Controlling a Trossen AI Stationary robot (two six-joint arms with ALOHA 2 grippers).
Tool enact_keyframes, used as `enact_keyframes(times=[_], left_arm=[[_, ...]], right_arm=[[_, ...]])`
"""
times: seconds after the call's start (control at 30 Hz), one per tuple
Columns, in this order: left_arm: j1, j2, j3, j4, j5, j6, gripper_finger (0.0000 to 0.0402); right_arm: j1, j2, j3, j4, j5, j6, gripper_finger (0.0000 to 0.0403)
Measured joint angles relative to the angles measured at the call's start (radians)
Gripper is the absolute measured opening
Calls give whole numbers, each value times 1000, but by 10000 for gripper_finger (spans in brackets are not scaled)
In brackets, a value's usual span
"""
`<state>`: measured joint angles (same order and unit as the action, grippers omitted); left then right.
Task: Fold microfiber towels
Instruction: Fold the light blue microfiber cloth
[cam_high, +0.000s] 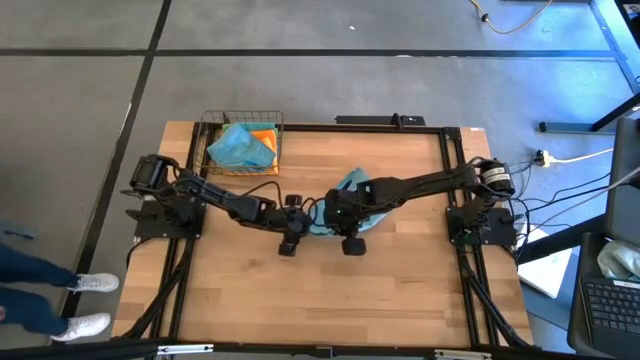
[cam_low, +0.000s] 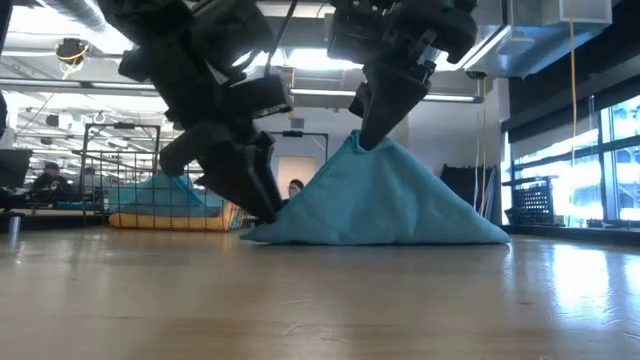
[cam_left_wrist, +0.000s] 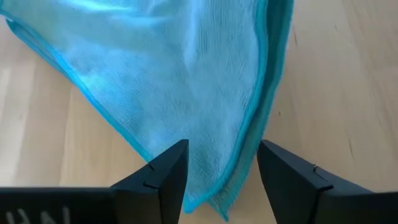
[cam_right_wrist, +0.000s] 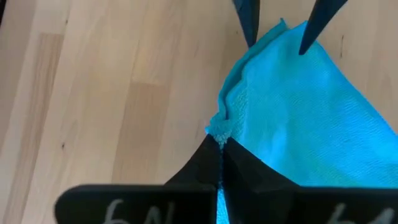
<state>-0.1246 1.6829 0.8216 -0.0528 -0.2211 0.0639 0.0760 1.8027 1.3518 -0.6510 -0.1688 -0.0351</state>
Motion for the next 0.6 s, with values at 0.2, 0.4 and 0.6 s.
enact_keyframes(times=[0.2, 0.4, 0.6], left_arm=[[13, 22, 5, 4, 2, 46, 184], [40, 61, 5, 3, 28, 88, 184], [59, 80, 30, 16, -37, 127, 165]], right_arm=[[0, 0, -1, 1, 0, 1, 7], [0, 0, -3, -18, 4, 33, 7], [0, 0, -3, -27, 20, 84, 4]])
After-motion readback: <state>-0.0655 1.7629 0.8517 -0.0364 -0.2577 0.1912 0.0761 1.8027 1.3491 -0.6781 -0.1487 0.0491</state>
